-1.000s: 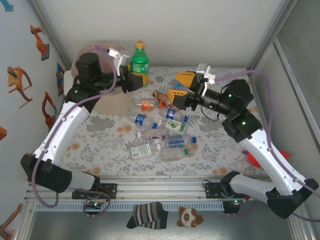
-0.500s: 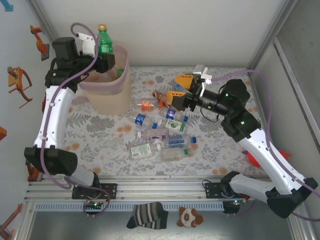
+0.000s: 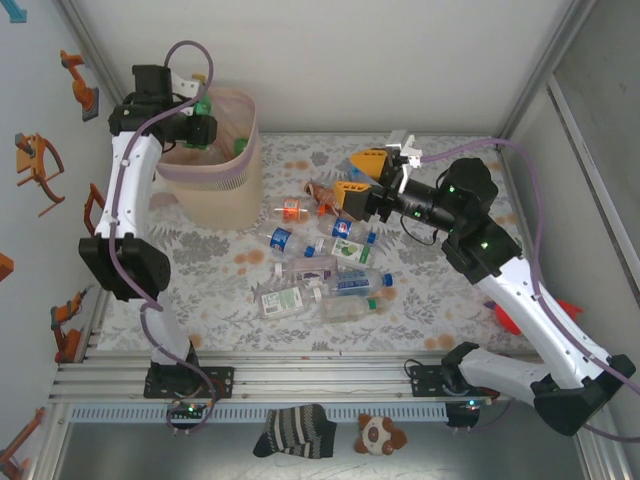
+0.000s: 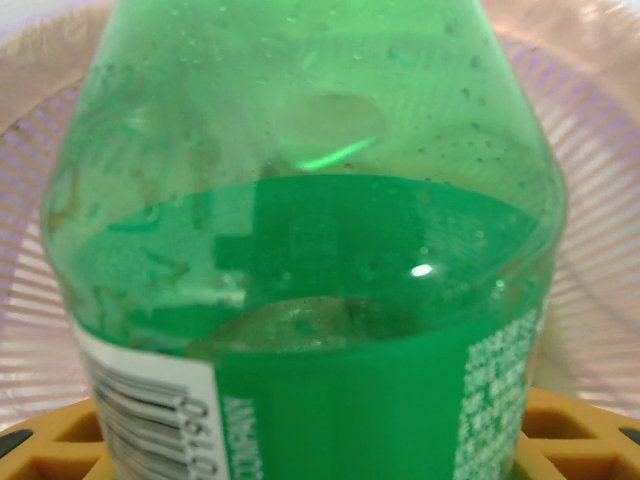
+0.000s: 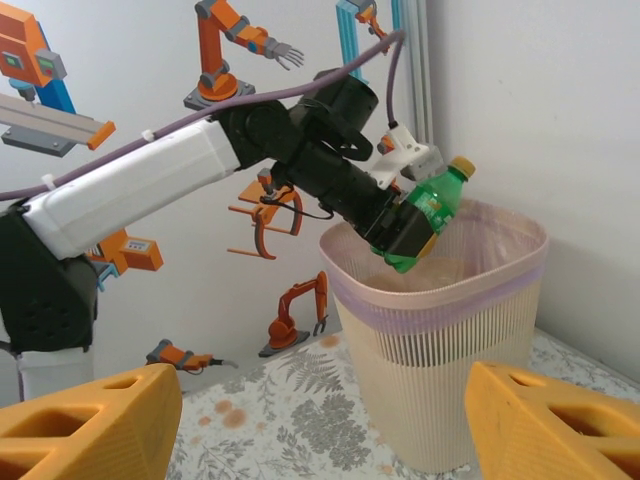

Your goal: Put the plastic bottles in the bin

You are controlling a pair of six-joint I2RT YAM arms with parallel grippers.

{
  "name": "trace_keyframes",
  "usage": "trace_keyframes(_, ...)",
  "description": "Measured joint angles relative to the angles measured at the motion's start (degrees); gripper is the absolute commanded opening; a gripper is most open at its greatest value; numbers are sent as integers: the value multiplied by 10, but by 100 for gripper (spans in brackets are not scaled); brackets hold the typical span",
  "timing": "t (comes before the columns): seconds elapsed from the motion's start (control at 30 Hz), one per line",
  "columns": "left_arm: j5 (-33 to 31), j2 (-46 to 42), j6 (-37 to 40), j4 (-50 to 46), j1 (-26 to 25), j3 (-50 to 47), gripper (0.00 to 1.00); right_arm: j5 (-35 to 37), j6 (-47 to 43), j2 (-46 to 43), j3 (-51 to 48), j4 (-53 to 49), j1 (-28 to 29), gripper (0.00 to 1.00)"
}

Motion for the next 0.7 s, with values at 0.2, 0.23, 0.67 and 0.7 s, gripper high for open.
trace_keyframes(0.2,-57,66,11,-59,0,71,51,0,0,0,0,-1,0,73)
trace_keyframes(0.23,-63,75,12,-67,0,79,51,0,0,0,0,-2,0,73)
trace_keyframes(0.67,-104,170,15,-143,1,105,56,5,0,-4,0,-11,0,74)
trace_keyframes(0.7,-104,172,15,-145,1,105,57,6,0,-5,0,-12,0,73)
